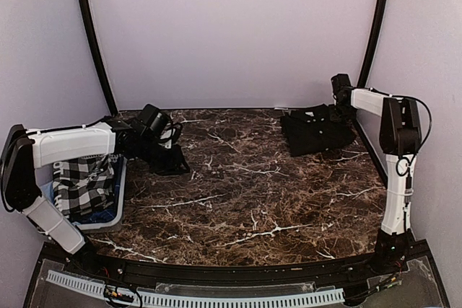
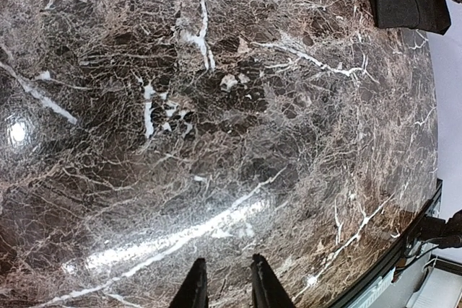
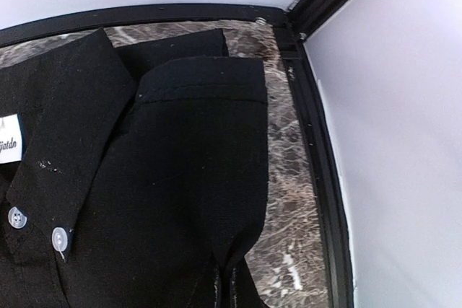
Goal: Fold and stack the long sleeve shirts
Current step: Move the square-folded shirt to the corner of the board.
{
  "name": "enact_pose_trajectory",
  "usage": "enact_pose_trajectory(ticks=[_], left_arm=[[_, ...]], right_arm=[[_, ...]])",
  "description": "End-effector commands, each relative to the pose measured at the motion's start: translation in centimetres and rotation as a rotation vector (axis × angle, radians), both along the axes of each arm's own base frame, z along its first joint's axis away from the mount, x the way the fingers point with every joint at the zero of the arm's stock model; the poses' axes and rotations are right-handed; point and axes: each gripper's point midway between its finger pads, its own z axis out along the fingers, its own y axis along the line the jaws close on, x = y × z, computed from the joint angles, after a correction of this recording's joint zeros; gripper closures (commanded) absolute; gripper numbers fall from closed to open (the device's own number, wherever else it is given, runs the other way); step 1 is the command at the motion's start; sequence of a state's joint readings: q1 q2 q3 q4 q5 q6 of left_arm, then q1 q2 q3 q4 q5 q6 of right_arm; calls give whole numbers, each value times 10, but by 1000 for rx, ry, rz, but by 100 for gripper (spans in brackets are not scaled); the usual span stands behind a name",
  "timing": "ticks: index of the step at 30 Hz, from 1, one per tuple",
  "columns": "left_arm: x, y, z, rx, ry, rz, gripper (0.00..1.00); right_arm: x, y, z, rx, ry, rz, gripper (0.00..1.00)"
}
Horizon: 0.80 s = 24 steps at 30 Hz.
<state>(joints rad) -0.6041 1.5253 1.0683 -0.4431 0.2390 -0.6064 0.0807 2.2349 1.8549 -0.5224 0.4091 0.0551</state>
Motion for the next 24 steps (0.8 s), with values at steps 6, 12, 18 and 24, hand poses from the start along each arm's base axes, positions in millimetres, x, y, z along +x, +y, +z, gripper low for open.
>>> enact_pose_trajectory(ticks=[6, 12, 18, 24], left_arm=[[8, -7, 8, -22, -3, 5, 80], [11, -8, 12, -27, -12, 10, 80], [19, -13, 22, -44, -37, 8, 80], [29, -15, 37, -42, -90, 7, 78]], right_arm=[[7, -23, 14, -26, -39, -45, 100], [6, -30, 14, -3, -39, -53, 95], [3, -25, 42, 14, -79, -58, 41], [-11, -8, 77, 29, -141, -38, 20]])
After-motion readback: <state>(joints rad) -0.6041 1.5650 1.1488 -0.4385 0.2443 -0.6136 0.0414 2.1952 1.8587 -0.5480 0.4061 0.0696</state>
